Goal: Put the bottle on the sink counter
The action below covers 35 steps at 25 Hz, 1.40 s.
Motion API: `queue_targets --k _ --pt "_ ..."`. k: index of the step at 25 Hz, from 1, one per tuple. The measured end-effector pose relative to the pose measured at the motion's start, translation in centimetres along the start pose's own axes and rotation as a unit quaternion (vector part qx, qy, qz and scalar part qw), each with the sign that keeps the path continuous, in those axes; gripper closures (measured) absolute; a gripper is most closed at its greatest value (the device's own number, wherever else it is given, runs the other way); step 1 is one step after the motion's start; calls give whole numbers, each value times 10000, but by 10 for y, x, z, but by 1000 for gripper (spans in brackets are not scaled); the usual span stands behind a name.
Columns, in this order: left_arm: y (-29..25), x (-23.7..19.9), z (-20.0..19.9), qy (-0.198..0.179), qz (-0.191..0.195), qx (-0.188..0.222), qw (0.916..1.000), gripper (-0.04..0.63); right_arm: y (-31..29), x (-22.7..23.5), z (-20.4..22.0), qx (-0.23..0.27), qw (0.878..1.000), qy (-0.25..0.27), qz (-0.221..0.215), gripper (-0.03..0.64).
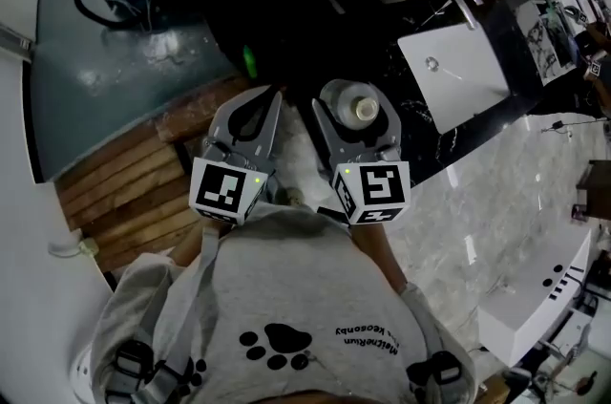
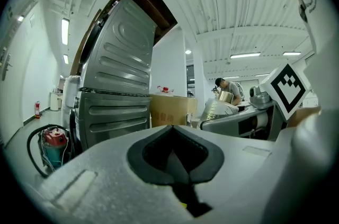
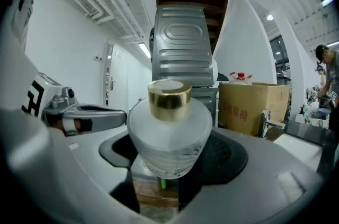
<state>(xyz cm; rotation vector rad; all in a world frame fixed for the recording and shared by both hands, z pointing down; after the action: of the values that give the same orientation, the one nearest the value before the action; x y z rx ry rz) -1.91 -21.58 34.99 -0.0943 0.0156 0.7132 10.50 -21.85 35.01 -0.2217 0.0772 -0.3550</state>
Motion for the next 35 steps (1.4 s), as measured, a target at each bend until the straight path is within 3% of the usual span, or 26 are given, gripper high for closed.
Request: queue_targets --k 14,21,35 --pt "-38 -89 1 -88 793 18 9968 592 -81 -14 -1 -233 9971 35 727 284" --pt "-49 -110 5 -35 716 57 9974 592 -114 -11 3 -403 9966 195 691 284" --pt "-100 -120 25 -18 715 -351 9968 592 -179 24 35 -832 9947 288 525 284"
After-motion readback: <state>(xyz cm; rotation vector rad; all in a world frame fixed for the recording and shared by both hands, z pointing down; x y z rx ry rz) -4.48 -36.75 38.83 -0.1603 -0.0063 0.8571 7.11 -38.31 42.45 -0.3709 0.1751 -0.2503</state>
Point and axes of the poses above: the fingertips, and each gripper's own axes: y backward along the fingers, x to its right, z out of its underside, the point moved 3 cm from there along y, backward along the fingers, and after that the axes turned 6 degrees about z, right-handed, at the moved point
